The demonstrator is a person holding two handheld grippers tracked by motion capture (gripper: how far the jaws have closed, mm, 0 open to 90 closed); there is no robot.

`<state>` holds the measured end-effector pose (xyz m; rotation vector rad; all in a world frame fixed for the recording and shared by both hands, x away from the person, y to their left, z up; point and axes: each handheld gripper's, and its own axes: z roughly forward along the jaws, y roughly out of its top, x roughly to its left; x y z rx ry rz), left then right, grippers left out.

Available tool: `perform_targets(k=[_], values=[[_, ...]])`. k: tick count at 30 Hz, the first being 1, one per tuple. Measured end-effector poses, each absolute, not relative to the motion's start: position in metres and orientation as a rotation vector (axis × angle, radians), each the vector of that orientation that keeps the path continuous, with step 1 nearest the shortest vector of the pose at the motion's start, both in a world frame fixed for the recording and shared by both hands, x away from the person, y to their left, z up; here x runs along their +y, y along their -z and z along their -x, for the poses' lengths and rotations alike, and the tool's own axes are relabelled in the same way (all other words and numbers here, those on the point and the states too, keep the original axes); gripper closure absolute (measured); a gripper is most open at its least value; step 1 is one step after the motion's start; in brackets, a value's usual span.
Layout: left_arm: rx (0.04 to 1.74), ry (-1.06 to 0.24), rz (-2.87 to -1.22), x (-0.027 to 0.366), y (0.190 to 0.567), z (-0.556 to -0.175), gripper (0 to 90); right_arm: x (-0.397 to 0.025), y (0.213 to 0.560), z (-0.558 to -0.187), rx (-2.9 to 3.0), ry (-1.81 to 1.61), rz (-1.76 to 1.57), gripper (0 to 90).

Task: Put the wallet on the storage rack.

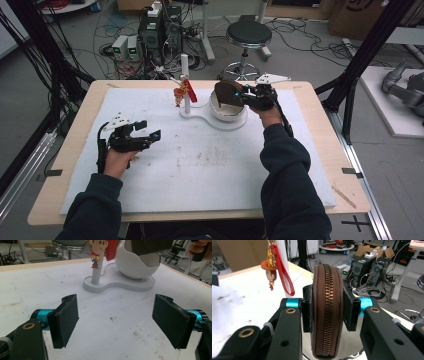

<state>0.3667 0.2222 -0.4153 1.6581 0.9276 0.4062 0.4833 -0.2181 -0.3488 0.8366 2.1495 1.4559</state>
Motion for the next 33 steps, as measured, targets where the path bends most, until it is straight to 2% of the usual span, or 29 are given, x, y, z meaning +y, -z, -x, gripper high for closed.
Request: perform_targets(k=[13, 16, 17, 19, 20, 25, 31, 33], values=[[0.932, -0.399, -1.658, 0.222, 0.416, -0.367, 21.1, -0.217, 0.364, -0.493, 2.182, -1.366, -0.729, 66.0], [0.932, -0.398, -1.658, 0.222, 0.416, -0.367, 21.1, -0.214, 0.365, -0.493, 2.168, -1.341, -0.707, 63.4], [0.932, -0.399, -1.658, 0.222, 0.416, -0.367, 21.1, -0.214, 0.365, -0.493, 2.17, -1.337, -0.713, 60.8], [0.932, -0.396, -1.659, 0.222, 0.415, -0.366, 21.1, -0.213, 0.366, -0.494, 2.161, -1.318, -0.765, 43.9], [0.933, -0.399, -1.658, 0.223, 0.415, -0.366, 21.1, -0.215, 0.367, -0.494, 2.157, -1.322, -0.81, 41.6], [0.935, -0.393, -1.659, 0.223, 0.416, -0.366, 21.1, -0.23, 0.364, -0.489, 2.17, -1.352, -0.847, 47.0], [0.937, -0.391, -1.656, 0.223, 0.416, -0.366, 21.1, -0.238, 0.36, -0.483, 2.214, -1.349, -0.832, 64.1], [0.937, -0.394, -1.657, 0.223, 0.416, -0.366, 21.1, -0.235, 0.361, -0.483, 2.241, -1.324, -0.817, 72.7]])
